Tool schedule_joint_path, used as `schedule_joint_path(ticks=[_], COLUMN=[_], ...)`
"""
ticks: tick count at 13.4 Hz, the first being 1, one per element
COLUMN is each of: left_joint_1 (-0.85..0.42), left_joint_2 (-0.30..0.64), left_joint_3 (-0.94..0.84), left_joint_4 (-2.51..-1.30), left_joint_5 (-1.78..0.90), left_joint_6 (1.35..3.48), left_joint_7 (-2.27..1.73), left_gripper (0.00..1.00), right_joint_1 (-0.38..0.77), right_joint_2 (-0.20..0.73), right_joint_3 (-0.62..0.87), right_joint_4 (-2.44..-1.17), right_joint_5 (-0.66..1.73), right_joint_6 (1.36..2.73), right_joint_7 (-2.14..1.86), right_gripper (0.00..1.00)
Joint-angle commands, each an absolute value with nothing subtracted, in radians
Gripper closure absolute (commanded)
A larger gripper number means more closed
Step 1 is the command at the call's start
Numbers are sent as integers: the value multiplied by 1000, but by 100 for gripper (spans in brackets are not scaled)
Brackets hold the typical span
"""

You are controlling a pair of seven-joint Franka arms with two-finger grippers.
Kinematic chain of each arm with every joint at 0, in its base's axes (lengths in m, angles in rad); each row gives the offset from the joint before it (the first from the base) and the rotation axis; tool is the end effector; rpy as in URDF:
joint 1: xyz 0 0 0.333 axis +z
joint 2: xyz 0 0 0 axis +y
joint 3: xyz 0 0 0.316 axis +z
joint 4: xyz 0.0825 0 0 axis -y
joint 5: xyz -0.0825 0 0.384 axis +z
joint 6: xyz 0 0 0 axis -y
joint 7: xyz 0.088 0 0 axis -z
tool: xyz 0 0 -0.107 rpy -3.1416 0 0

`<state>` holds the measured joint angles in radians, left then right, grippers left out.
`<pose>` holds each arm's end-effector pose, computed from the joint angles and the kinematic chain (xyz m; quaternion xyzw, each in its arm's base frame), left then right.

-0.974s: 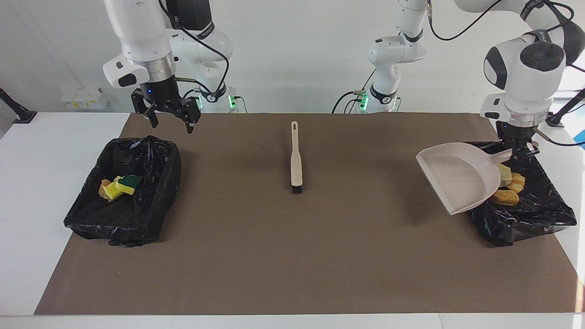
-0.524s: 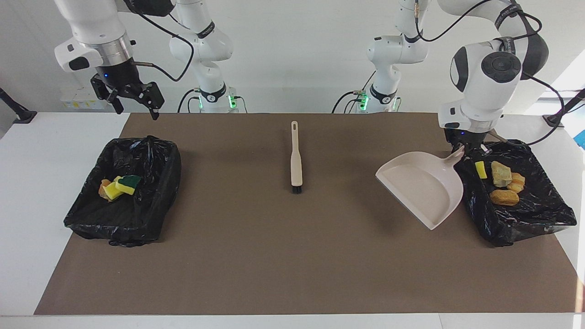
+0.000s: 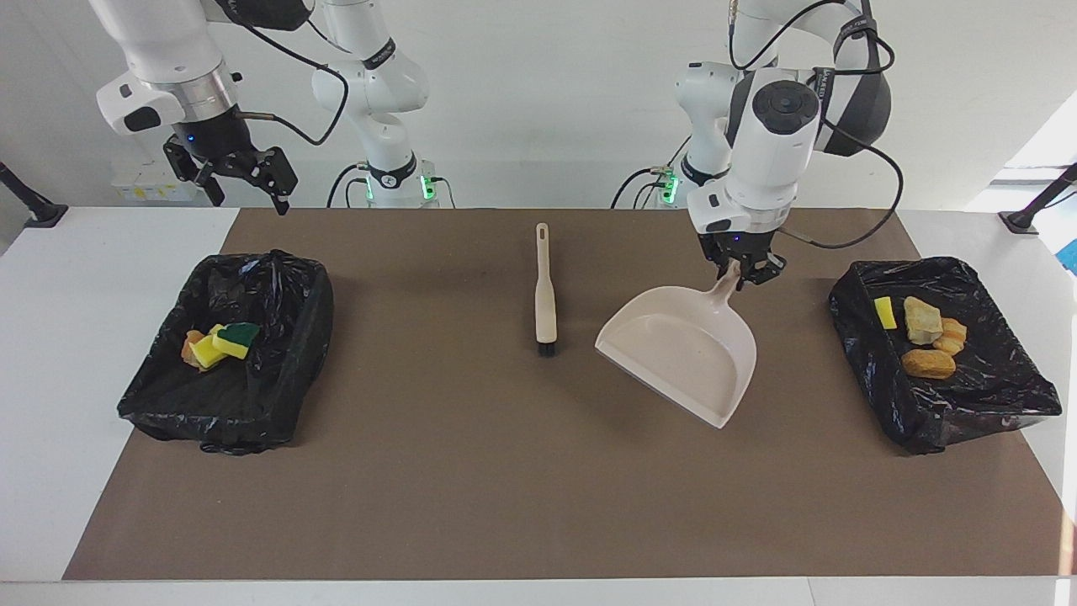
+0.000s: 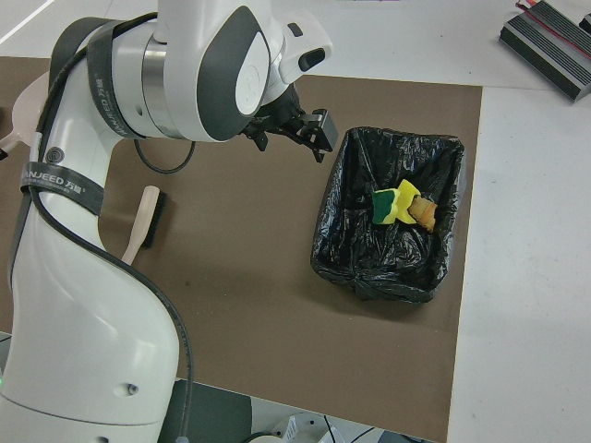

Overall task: Sweep and dump trash in bin
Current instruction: 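Place the dustpan on the table center with the left gripper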

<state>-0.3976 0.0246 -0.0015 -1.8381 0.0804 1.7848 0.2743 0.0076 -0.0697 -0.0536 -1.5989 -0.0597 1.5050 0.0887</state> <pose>0.5198 -0.2117 0.5021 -0.9390 0.3394 0.0364 0.0412 0.5250 -0.0320 0.6434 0.9972 -0.0688 -0.0115 0.0282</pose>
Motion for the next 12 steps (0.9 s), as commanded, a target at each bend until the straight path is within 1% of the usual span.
schedule_joint_path(ticks=[1, 3, 5, 6, 9, 11, 12], left_joint_1=[-506, -526, -581, -584, -577, -572, -586], left_joint_2=[32, 102, 239, 285, 327, 409, 446], left_joint_3=[15, 2, -11, -14, -11, -9, -6], left_joint_4=[-1801, -1737, -1650, -1593, -1554, -1473, -1456], left_joint_5=[43, -47, -112, -123, -129, -129, -124], left_joint_6=[1792, 1798, 1821, 1847, 1948, 1954, 1973], left_joint_7=[36, -79, -272, -326, -330, -331, -333], left_gripper=[100, 100, 100, 100, 100, 100, 100], right_joint_1=[3, 6, 5, 5, 6, 6, 6], right_joint_2=[-97, -98, -95, -95, -95, -95, -95], right_joint_3=[-58, -52, -52, -52, -48, -48, -48], right_joint_4=[-1628, -1623, -1618, -1618, -1618, -1618, -1618], right_joint_5=[-25, -25, -26, -26, -26, -26, -26], right_joint_6=[1497, 1493, 1489, 1488, 1488, 1488, 1488], right_joint_7=[52, 55, 58, 58, 58, 58, 58], right_gripper=[0, 0, 0, 0, 0, 0, 0])
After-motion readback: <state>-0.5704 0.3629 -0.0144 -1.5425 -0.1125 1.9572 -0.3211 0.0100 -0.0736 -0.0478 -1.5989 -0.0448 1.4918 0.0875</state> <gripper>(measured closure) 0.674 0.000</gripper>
